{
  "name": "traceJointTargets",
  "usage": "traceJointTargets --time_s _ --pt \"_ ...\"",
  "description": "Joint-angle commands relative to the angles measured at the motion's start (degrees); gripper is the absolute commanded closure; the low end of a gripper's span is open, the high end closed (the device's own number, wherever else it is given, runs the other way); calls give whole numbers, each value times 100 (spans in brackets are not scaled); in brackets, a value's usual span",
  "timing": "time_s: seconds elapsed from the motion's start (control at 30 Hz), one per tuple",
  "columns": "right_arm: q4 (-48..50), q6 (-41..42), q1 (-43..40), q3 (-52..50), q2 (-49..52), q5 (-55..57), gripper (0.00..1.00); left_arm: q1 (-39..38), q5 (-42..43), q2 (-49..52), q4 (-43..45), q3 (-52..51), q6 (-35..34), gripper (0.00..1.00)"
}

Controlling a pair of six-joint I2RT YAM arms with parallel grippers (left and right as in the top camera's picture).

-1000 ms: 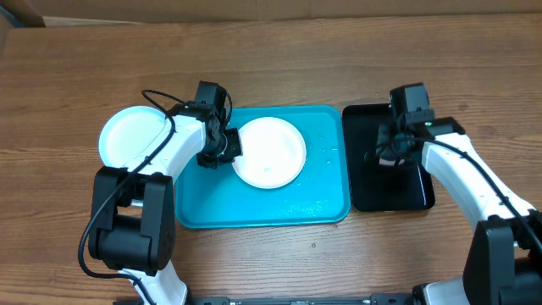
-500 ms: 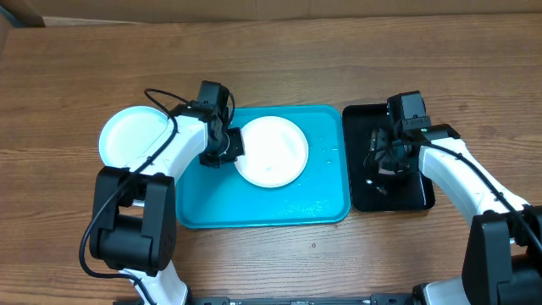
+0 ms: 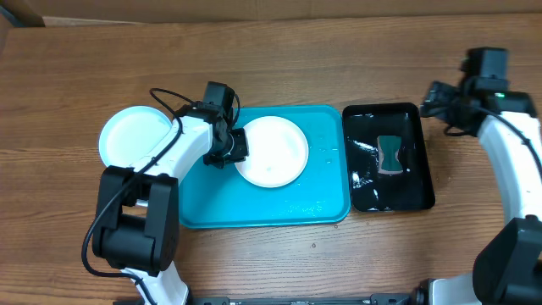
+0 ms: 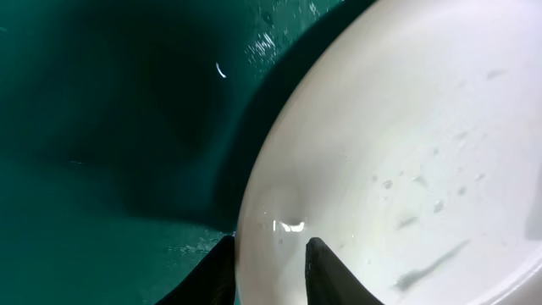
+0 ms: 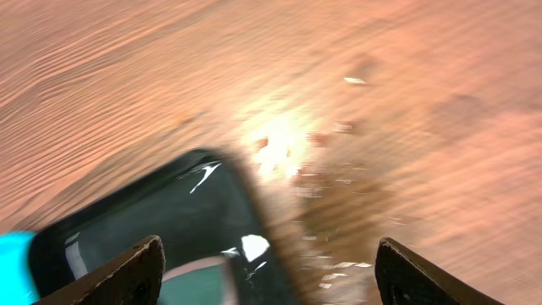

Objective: Clean dirty plates on tray and stack at the side
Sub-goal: 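Return the sponge to the black tray and release it with the right gripper, then lift the white plate with the left gripper and tilt it over the black tray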

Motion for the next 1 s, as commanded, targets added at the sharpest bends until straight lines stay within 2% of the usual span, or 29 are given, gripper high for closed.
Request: traceJointTargets --time_s 0.0,0.03,0.07,0.1,0.33,0.43,0.53,0.63,0.97 --pt "-164 39 -538 17 -2 -7 18 -85 -39 278 22 -39 24 74" --pt "-216 39 -675 15 0 -4 13 -87 -39 343 22 -39 24 80" --pt "-278 39 -811 15 4 -7 0 -90 -35 393 20 -39 24 91" --pt "-321 37 -933 15 4 -4 0 -90 -31 452 17 -39 24 96" --pt "-321 37 -1405 17 4 -7 0 -15 103 479 -28 109 24 96" --pt "-321 37 -1416 17 4 -7 0 116 573 479 -22 321 166 96" --pt "-323 37 -1416 17 4 -7 0 278 1322 479 4 542 817 96" --pt "-323 37 -1416 17 4 -7 0 411 1864 479 22 730 1139 96" --pt "-323 37 -1416 17 4 -7 0 457 2562 479 184 1161 1338 96"
